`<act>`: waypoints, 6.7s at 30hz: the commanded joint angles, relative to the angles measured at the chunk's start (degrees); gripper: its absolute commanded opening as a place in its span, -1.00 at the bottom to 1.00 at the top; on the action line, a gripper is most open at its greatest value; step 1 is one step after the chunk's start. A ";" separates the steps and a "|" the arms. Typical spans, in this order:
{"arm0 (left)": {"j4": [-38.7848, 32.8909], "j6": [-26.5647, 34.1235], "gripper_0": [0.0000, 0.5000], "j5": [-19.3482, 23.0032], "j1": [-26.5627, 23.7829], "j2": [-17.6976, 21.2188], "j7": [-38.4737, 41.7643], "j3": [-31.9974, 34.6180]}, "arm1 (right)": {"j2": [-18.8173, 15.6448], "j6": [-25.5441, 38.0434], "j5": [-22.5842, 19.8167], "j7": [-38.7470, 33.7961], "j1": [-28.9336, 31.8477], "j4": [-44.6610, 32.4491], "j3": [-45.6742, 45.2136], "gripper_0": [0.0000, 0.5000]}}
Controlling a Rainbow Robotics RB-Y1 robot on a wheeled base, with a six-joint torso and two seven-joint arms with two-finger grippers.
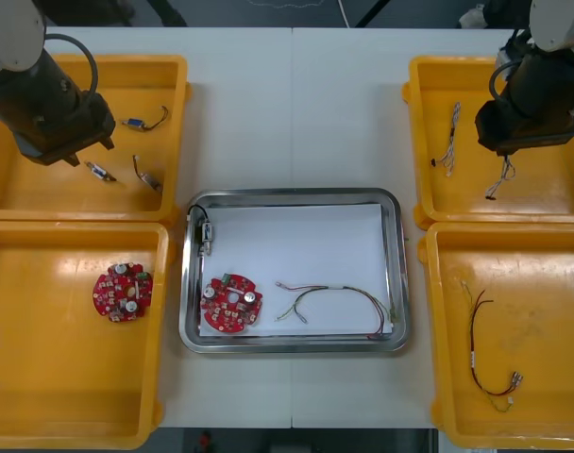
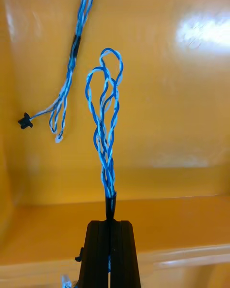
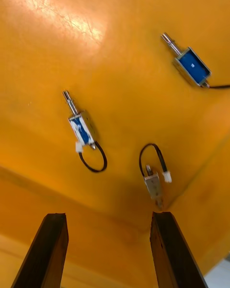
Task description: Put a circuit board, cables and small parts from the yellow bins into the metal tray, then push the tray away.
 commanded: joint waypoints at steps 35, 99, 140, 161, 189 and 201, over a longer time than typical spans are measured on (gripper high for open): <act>20.46 -22.00 -1.00 -3.45 -2.50 0.29 4.11 -8.14 | -5.40 0.43 -27.13 17.40 5.97 -40.03 16.75 -1.00; -30.34 7.53 -1.00 3.94 6.64 -0.77 -10.65 -6.73 | 5.85 0.43 -13.50 32.96 4.38 -34.23 30.29 1.00; -14.61 -16.46 -1.00 -9.77 6.55 -12.28 10.62 -40.22 | -12.43 0.43 -21.77 -7.47 19.68 -39.77 -7.33 1.00; -20.32 -8.73 1.00 -7.66 6.55 -12.20 10.09 -34.77 | -12.87 0.43 -24.75 -7.56 39.01 -48.91 -19.55 1.00; -36.85 7.58 1.00 8.77 14.02 5.56 -15.05 5.22 | -12.87 0.43 -27.65 -10.46 46.66 -49.35 -19.99 1.00; -29.90 7.58 1.00 5.87 18.33 6.17 -32.45 13.83 | -16.21 0.43 -31.17 -10.55 38.40 -49.35 -10.85 1.00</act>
